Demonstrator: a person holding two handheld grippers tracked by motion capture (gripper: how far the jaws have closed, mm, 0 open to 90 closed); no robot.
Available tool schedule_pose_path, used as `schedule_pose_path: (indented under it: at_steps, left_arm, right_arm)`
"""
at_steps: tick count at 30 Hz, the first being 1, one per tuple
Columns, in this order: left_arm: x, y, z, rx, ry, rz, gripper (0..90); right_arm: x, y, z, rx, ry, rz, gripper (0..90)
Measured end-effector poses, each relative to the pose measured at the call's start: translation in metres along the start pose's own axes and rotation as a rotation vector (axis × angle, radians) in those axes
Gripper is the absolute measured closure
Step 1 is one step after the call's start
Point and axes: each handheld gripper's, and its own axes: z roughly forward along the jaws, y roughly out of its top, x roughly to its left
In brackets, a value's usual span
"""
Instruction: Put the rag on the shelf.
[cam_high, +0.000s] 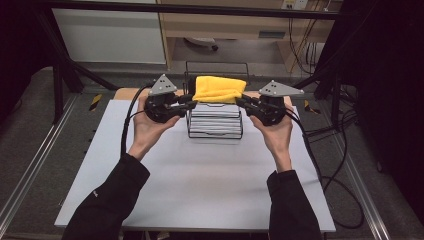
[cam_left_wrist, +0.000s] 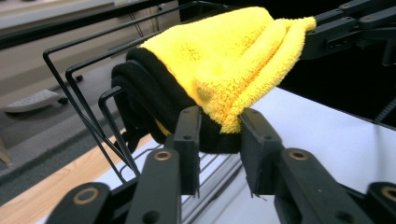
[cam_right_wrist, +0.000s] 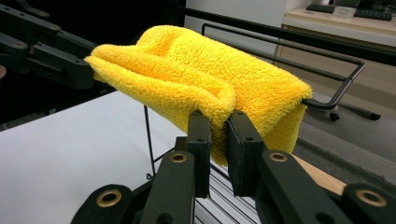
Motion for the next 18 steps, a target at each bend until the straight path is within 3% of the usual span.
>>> schedule_pose_path:
  at_steps: [5, 7, 11, 14, 18]
  left_arm:
    - [0.003, 0.010, -0.013, -0.046, -0.027, -0.015, 65.3]
    - [0.002, 0.014, -0.014, -0.050, -0.029, -0.018, 68.5]
    - [0.001, 0.014, -0.002, -0.011, -0.005, -0.021, 80.7]
    - [0.002, 0.013, 0.009, 0.006, -0.012, -0.039, 88.1]
    - [0.003, 0.012, 0.019, 0.031, -0.005, -0.052, 89.6]
  right_arm:
    - [0.001, -0.001, 0.001, 0.008, -0.002, -0.009, 80.3]
    - [0.002, -0.002, 0.002, 0.008, -0.002, -0.016, 80.2]
    - [0.002, -0.002, 0.001, 0.002, 0.000, -0.021, 79.3]
    - [0.003, -0.002, 0.001, 0.000, -0.001, -0.028, 78.3]
    - [0.003, -0.003, 0.001, 0.000, 0.001, -0.033, 77.1]
